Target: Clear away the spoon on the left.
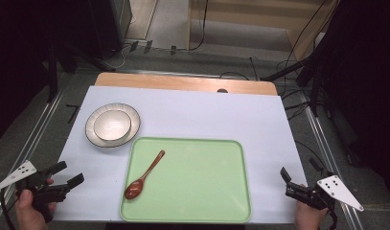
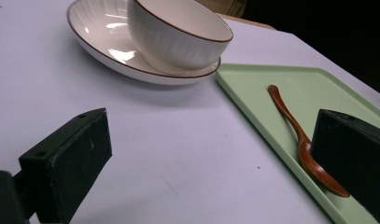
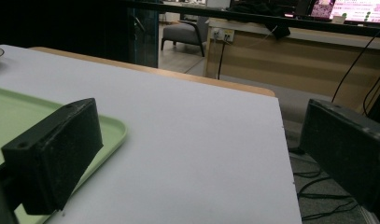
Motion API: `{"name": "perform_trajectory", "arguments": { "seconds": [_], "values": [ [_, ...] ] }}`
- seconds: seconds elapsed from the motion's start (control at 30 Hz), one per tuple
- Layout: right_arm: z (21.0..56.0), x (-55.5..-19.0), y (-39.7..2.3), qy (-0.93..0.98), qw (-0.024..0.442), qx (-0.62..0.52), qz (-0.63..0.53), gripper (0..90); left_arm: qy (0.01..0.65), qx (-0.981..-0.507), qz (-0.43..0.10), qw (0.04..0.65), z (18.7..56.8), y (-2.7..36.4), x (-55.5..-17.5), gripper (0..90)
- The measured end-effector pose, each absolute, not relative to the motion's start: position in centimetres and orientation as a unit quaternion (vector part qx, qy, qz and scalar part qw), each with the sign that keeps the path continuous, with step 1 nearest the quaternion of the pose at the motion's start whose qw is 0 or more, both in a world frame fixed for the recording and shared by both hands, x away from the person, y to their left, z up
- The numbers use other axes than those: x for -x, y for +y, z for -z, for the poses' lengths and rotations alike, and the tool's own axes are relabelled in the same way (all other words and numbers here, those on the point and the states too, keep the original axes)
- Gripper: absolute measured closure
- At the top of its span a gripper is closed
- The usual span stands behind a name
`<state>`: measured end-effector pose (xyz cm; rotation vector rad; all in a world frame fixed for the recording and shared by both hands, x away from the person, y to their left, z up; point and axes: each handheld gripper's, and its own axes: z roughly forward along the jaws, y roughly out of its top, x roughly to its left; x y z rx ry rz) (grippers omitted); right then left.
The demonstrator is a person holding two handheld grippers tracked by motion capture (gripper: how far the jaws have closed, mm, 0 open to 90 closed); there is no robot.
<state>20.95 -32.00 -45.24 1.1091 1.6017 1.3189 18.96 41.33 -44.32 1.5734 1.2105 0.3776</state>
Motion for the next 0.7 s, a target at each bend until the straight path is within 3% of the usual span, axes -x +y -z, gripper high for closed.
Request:
{"name": "perform_trajectory", "arguments": {
  "seconds": [0.7],
  "values": [
    [45.24, -20.95, -32.05, 0.629, 0.383, -0.436, -0.518, 0.0, 0.502, -0.649, -0.168, 0.547, 43.95, 41.58, -18.76, 0.0]
  ]
}}
